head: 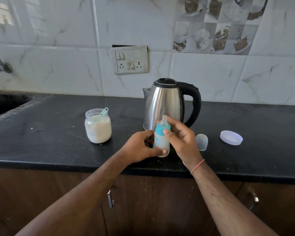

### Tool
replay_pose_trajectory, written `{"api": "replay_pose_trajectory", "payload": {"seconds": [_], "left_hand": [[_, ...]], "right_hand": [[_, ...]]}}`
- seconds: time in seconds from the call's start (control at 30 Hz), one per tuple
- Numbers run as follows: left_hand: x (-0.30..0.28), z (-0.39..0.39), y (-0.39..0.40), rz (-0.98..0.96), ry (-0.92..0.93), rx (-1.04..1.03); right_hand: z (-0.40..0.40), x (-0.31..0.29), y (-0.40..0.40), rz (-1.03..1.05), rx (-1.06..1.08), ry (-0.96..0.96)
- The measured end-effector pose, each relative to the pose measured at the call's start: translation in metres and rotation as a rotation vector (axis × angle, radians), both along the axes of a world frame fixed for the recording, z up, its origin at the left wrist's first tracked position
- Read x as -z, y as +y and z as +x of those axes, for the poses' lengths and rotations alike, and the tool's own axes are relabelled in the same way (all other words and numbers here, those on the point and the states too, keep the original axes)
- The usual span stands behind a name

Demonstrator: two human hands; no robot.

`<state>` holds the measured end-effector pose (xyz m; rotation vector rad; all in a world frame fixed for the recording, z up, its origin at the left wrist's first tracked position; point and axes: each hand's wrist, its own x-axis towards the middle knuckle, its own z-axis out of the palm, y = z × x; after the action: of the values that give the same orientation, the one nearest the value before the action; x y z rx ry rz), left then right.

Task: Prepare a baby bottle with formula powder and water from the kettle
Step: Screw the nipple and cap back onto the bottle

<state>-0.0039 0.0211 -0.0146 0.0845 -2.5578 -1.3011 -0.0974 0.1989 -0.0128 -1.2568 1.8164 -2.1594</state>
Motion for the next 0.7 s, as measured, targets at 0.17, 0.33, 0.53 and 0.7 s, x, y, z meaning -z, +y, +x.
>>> {"api": "replay_pose_trajectory", "payload": {"seconds": [0.17, 0.33, 0.53, 0.7], "left_hand": [[0.000, -0.001, -0.001, -0.005, -0.013, 0.017], [0.001, -0.001, 0.000, 0.000, -0.010, 0.011], [0.000, -0.002, 0.002, -0.032, -0.003, 0.002], [0.000, -0.002, 0.000, -0.033, -0.014, 0.011]], "right_hand": [[0.002, -0.001, 0.001, 0.014, 0.026, 0.015], [0.000, 0.000, 0.002, 0.045, -0.010, 0.041], [0.001, 0.002, 0.003, 0.098, 0.187, 0.101], [-0.007, -0.016, 0.009, 0.185, -0.145, 0.029]]}}
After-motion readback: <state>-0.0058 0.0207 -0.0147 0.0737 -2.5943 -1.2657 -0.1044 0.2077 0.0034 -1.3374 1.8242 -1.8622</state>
